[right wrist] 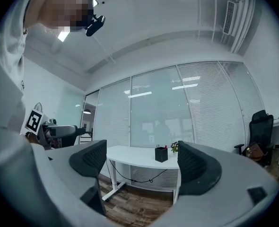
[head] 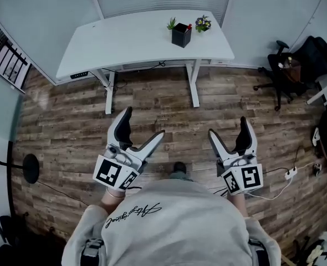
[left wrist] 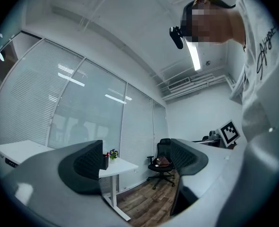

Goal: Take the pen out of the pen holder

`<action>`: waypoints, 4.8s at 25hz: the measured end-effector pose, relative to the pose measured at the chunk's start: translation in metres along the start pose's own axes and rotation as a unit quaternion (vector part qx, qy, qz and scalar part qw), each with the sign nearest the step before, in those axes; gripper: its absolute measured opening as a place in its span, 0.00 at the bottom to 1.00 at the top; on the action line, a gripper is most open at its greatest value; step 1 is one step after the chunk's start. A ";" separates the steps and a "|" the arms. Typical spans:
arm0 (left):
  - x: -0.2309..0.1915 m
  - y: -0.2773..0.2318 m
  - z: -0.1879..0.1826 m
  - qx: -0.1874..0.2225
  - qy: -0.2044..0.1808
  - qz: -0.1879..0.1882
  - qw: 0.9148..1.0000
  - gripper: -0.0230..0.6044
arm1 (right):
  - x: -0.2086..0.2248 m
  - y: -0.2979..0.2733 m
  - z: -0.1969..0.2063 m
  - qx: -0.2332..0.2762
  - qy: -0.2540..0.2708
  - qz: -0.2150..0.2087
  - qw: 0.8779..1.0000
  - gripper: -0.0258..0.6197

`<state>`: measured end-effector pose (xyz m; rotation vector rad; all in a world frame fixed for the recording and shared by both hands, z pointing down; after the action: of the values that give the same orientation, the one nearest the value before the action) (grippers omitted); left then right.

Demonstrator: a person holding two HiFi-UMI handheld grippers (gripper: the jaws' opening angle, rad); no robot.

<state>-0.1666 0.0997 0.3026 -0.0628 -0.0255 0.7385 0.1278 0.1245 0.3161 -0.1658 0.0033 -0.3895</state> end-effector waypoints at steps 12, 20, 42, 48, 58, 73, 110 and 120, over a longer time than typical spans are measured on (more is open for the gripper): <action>-0.012 -0.069 -0.002 -0.005 0.005 -0.008 1.000 0.73 | 0.059 -0.045 -0.008 -0.004 0.000 -0.010 1.000 0.74; -0.017 -0.111 -0.001 0.005 0.010 -0.025 1.000 0.73 | 0.096 -0.078 -0.010 -0.006 0.005 -0.029 1.000 0.74; -0.029 -0.129 0.004 -0.001 0.016 -0.045 0.999 0.72 | 0.107 -0.114 -0.007 -0.005 0.002 -0.069 0.998 0.73; -0.031 -0.130 0.001 0.000 0.015 -0.048 0.999 0.72 | 0.105 -0.117 -0.012 -0.003 0.008 -0.078 0.997 0.72; -0.030 -0.124 0.013 -0.018 0.028 -0.060 0.998 0.72 | 0.099 -0.127 -0.003 -0.024 0.011 -0.103 0.994 0.71; -0.056 -0.158 0.013 -0.011 0.026 -0.036 0.999 0.72 | 0.110 -0.158 -0.008 -0.017 0.014 -0.095 0.995 0.69; -0.221 -0.309 -0.006 -0.004 0.019 0.008 1.000 0.72 | 0.165 -0.350 -0.054 -0.012 0.016 -0.060 0.998 0.68; -0.270 -0.351 -0.013 -0.002 0.017 0.028 0.999 0.72 | 0.178 -0.401 -0.071 -0.008 0.017 -0.041 0.999 0.68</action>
<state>-0.1296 -0.3417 0.3122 -0.0807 0.0062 0.7923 0.1391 -0.3195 0.3161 -0.1751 0.0336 -0.4739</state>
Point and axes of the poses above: the fingertips, and each gripper's own axes: y backward along the fingers, x to its right, z out of its underside, the point moved 8 cm from there along y, backward along the fingers, and after that the axes turned 14 degrees about -x, right-handed, at the moved point
